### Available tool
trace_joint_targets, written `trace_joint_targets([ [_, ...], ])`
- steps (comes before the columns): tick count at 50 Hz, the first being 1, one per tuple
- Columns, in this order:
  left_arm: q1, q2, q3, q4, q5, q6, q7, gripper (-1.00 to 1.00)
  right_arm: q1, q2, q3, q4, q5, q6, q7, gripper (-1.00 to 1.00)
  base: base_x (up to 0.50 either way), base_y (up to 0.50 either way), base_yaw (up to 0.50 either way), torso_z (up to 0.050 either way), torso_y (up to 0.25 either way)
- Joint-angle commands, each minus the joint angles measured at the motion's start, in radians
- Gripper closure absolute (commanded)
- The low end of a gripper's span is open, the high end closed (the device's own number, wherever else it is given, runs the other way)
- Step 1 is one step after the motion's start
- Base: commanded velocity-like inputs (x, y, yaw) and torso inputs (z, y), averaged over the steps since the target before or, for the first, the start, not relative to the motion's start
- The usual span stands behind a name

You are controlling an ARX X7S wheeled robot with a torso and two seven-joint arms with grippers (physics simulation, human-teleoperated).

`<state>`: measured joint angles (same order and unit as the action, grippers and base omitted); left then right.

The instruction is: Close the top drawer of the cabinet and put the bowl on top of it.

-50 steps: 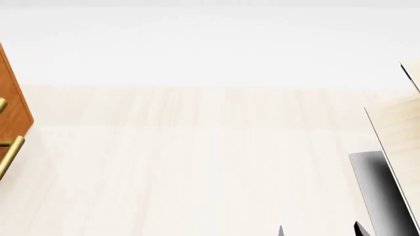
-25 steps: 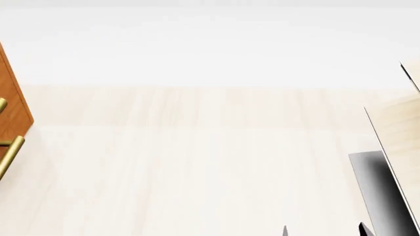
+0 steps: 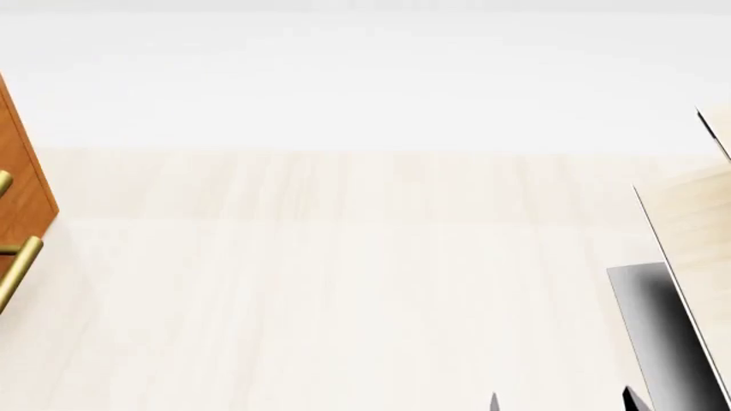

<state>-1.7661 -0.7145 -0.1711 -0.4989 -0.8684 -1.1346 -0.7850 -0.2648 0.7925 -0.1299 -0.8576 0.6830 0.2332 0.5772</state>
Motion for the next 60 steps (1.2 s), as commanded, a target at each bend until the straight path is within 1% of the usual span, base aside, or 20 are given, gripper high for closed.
trace_joint_targets([
  [1, 0.054, -0.021, -0.034, 0.009, -0.005, 0.030, -0.005, 1.00, 0.015, 0.019, 0.000, -0.025, 0.023, 0.022, 0.022, -1.00, 0.00, 0.00, 0.00, 0.000, 0.000],
  [4, 0.054, -0.024, -0.034, -0.001, -0.001, 0.037, -0.004, 1.00, -0.018, -0.013, -0.027, 0.027, -0.049, -0.038, -0.016, -1.00, 0.00, 0.00, 0.00, 0.000, 0.000],
  [7, 0.061, -0.026, -0.034, -0.001, 0.002, 0.040, -0.004, 1.00, 0.011, 0.022, -0.001, -0.023, 0.022, 0.016, 0.025, -1.00, 0.00, 0.00, 0.00, 0.003, 0.000],
  [24, 0.100, -0.026, -0.046, -0.049, -0.007, 0.052, 0.032, 1.00, 0.008, 0.023, -0.005, -0.021, 0.019, 0.013, 0.027, -1.00, 0.00, 0.00, 0.00, 0.000, 0.001],
  [26, 0.107, -0.026, -0.050, -0.047, -0.008, 0.052, 0.030, 1.00, -0.025, -0.023, -0.045, 0.053, -0.071, -0.062, -0.024, -1.00, 0.00, 0.00, 0.00, 0.000, 0.000],
  [27, 0.111, -0.026, -0.053, -0.045, -0.009, 0.053, 0.028, 1.00, 0.010, 0.017, -0.020, -0.011, 0.005, 0.005, 0.022, -1.00, 0.00, 0.00, 0.00, 0.000, 0.000],
  [30, 0.122, -0.028, -0.055, -0.054, -0.006, 0.063, 0.034, 1.00, -0.020, -0.024, -0.058, 0.058, -0.078, -0.064, -0.024, -1.00, 0.00, 0.00, 0.00, 0.000, 0.000],
  [32, 0.133, -0.030, -0.061, -0.059, -0.006, 0.070, 0.037, 1.00, 0.018, 0.025, -0.020, -0.016, 0.018, 0.011, 0.032, -1.00, 0.00, 0.00, 0.00, 0.000, 0.000],
  [36, 0.146, -0.031, -0.074, -0.061, -0.010, 0.075, 0.034, 1.00, -0.031, -0.037, -0.074, 0.089, -0.107, -0.097, -0.037, -1.00, 0.00, 0.00, 0.00, 0.000, 0.000],
  [38, 0.149, -0.033, -0.074, -0.065, -0.009, 0.078, 0.037, 1.00, 0.011, 0.020, -0.034, -0.001, -0.003, -0.007, 0.026, -1.00, 0.00, 0.00, 0.00, 0.000, 0.000],
  [39, 0.149, -0.033, -0.074, -0.067, -0.009, 0.078, 0.037, 1.00, -0.011, -0.009, -0.060, 0.046, -0.061, -0.055, -0.005, -1.00, 0.00, 0.00, 0.00, 0.000, 0.000],
  [42, 0.160, -0.034, -0.076, -0.065, -0.007, 0.084, 0.037, 1.00, 0.029, 0.030, -0.036, -0.017, 0.017, 0.013, 0.041, -1.00, 0.00, 0.00, 0.00, 0.000, 0.000],
  [44, 0.163, -0.033, -0.078, -0.068, -0.007, 0.086, 0.037, 1.00, -0.013, -0.024, -0.084, 0.074, -0.092, -0.080, -0.019, -1.00, 0.00, 0.00, 0.00, 0.000, 0.000],
  [48, 0.180, -0.035, -0.088, -0.083, -0.006, 0.097, 0.041, 1.00, 0.021, 0.030, -0.047, -0.007, 0.001, -0.004, 0.040, -1.00, 0.00, 0.00, 0.00, 0.000, 0.003],
  [50, 0.189, -0.036, -0.095, -0.086, -0.007, 0.102, 0.040, 1.00, -0.007, -0.005, -0.077, 0.048, -0.070, -0.061, 0.002, -1.00, 0.00, 0.00, 0.00, 0.000, 0.000],
  [51, 0.193, -0.037, -0.097, -0.087, -0.008, 0.102, 0.041, 1.00, 0.021, 0.035, -0.048, -0.011, 0.004, -0.004, 0.044, -1.00, 0.00, 0.00, 0.00, 0.000, 0.000],
  [54, 0.201, -0.039, -0.099, -0.084, -0.008, 0.102, 0.040, 1.00, 0.029, 0.043, -0.043, -0.023, 0.019, 0.008, 0.055, -1.00, 0.00, 0.00, 0.00, 0.000, 0.000],
  [55, 0.205, -0.039, -0.099, -0.088, -0.006, 0.105, 0.041, 1.00, -0.005, 0.003, -0.078, 0.042, -0.063, -0.061, 0.010, -1.00, 0.00, 0.00, 0.00, 0.000, 0.000],
  [56, 0.206, -0.039, -0.102, -0.091, -0.007, 0.107, 0.040, 1.00, 0.015, 0.031, -0.056, -0.002, -0.011, -0.019, 0.041, -1.00, 0.00, 0.00, 0.00, 0.000, 0.000],
  [60, 0.223, -0.038, -0.107, -0.099, -0.005, 0.115, 0.044, 1.00, -0.023, -0.018, -0.100, 0.085, -0.109, -0.107, -0.014, -1.00, 0.00, 0.00, 0.00, 0.000, 0.000],
])
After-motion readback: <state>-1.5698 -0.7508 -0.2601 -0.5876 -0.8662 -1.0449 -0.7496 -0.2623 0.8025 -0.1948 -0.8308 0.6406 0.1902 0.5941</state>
